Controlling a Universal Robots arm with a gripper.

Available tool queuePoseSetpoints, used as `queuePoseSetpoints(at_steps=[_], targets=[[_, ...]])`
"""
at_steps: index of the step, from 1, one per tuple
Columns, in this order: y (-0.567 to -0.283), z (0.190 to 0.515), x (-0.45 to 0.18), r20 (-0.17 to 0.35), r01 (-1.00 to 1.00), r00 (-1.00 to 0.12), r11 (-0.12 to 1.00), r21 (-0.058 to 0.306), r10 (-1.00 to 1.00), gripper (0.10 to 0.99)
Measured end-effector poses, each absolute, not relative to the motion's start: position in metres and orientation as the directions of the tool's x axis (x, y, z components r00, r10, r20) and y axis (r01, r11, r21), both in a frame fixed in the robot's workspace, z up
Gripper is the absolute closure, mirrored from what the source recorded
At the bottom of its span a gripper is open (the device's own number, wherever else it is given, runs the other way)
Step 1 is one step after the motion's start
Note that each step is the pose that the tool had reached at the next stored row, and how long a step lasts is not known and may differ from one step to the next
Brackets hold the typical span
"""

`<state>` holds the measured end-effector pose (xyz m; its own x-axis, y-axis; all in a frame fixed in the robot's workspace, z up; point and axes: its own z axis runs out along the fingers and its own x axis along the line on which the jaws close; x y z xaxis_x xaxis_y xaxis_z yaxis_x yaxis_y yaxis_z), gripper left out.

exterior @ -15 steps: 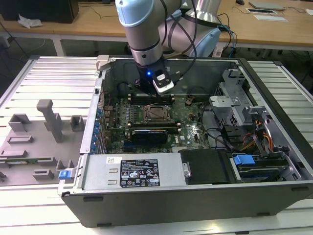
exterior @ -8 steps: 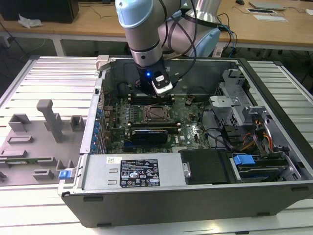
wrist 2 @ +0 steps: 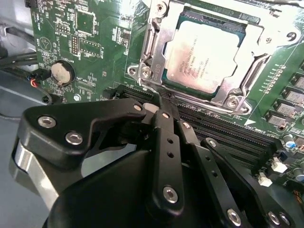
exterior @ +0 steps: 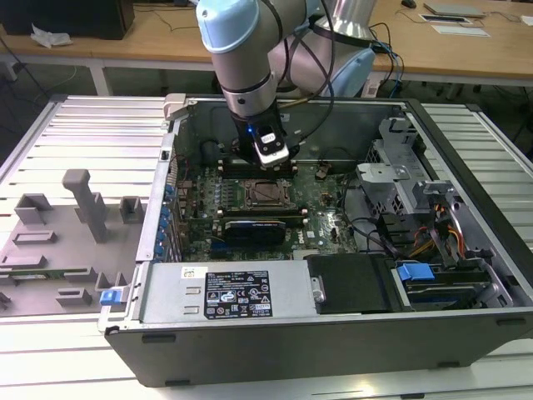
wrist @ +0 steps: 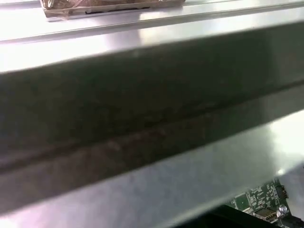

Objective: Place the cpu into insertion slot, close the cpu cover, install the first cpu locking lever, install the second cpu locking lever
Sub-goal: 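Install the first cpu locking lever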

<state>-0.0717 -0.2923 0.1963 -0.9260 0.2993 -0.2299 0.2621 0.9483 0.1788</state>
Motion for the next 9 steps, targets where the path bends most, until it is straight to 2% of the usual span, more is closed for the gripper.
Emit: queuePoseSetpoints(at_steps=[9], targets=[[-0.2934,0.1960,-0.0689,-0.230,0.263,-0.926,0.948,0.179,0.300,0.980]])
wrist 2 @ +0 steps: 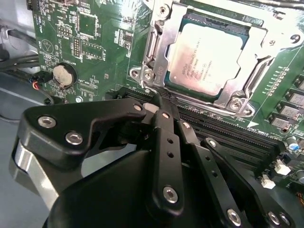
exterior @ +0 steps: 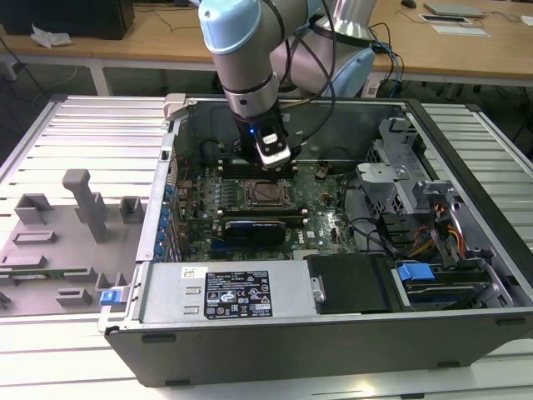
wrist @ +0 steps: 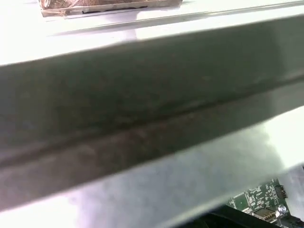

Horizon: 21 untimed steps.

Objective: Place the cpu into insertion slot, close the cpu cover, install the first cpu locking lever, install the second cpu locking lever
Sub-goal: 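Install the first cpu locking lever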

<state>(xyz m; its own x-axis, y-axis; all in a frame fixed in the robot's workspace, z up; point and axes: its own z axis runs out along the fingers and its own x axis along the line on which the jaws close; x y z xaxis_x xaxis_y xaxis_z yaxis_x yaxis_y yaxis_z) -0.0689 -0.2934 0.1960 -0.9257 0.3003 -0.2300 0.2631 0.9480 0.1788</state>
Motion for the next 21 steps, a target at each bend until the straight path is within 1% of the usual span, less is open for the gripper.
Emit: queuePoseSetpoints(at_steps=[5,9,18,20,21], targets=[[-0.295,0.196,-0.069,-0.230,0.263,-0.926,0.948,0.179,0.300,0.980],[-0.295,0.203,-0.069,-0.230,0.263,-0.926,0.948,0.179,0.300,0.980],[-0.295,0.235,-0.069,-0.230,0.265,-0.925,0.948,0.178,0.302,0.980],[-0.295,0.238,-0.069,-0.232,0.267,-0.925,0.948,0.172,0.302,0.980],[-0.295,0.239,-0.068,-0.236,0.267,-0.924,0.950,0.159,0.299,0.980]])
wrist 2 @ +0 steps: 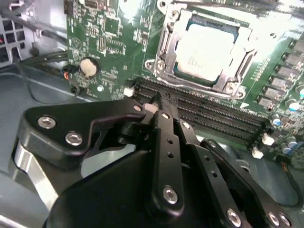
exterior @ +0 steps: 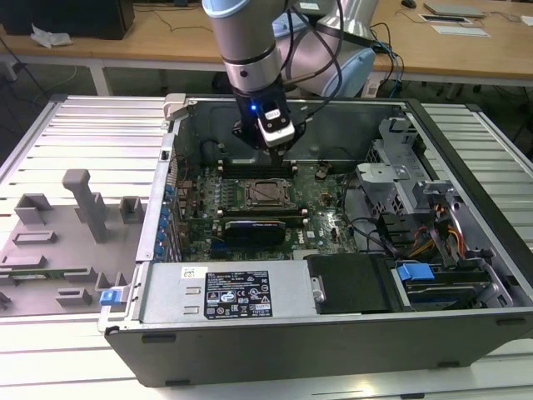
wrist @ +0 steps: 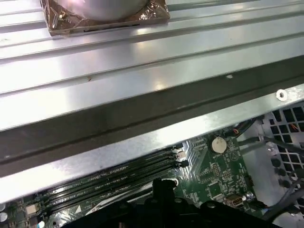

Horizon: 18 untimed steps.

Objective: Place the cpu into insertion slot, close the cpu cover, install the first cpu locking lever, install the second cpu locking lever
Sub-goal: 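Install the first cpu locking lever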

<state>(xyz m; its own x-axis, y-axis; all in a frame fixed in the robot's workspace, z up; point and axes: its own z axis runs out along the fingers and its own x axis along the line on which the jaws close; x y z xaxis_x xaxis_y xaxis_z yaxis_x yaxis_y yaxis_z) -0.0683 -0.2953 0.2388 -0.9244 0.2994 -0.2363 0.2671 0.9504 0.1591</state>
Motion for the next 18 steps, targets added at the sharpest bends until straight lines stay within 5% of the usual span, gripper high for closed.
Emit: queuePoseSetpoints(at_steps=[4,9,12,15,18], targets=[[-0.2953,0.2389,-0.0681,-0.243,0.267,-0.925,0.954,0.136,0.294,0.980],[-0.2953,0.2381,-0.0642,-0.119,0.283,-0.950,0.956,0.075,0.290,0.980],[-0.2952,0.2380,-0.0641,-0.122,0.283,-0.950,0.957,0.060,0.288,0.980],[-0.2953,0.2380,-0.0634,-0.138,0.283,-0.951,0.959,-0.012,0.279,0.980],[-0.2953,0.2374,-0.0597,-0.137,0.263,-0.957,0.964,-0.026,0.257,0.980]])
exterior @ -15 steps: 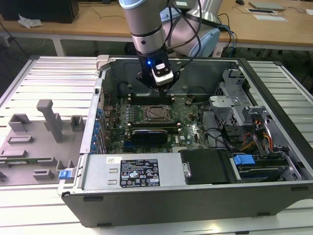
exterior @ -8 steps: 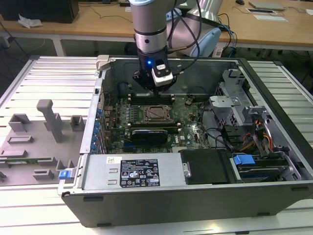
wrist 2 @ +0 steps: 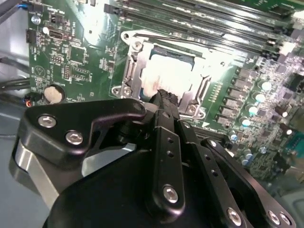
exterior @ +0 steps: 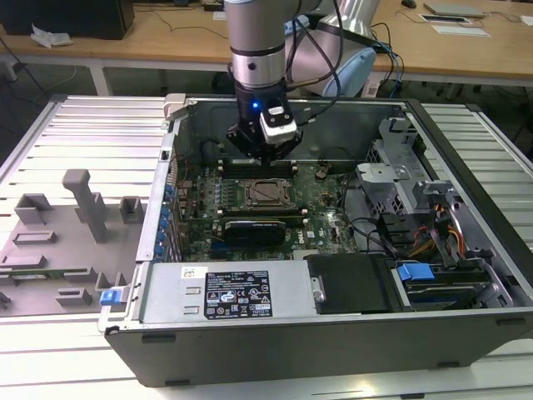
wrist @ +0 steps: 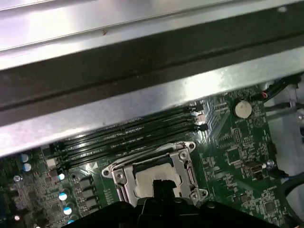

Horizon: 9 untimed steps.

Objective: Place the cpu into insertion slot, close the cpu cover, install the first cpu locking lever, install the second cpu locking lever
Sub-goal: 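Install the first cpu locking lever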

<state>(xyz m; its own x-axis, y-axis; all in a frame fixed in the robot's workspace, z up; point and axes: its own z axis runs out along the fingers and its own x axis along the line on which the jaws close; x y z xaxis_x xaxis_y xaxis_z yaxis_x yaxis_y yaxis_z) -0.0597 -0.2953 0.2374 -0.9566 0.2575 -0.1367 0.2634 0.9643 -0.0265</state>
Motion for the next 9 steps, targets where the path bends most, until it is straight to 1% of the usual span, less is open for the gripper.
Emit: queuePoseSetpoints(at_steps=[7,9], targets=[[-0.2963,0.2361,-0.0558,-0.135,0.171,-0.977,0.985,-0.029,0.166,0.980],[-0.3022,0.2358,-0.0558,-0.135,0.163,-0.978,0.986,-0.030,0.158,0.980]])
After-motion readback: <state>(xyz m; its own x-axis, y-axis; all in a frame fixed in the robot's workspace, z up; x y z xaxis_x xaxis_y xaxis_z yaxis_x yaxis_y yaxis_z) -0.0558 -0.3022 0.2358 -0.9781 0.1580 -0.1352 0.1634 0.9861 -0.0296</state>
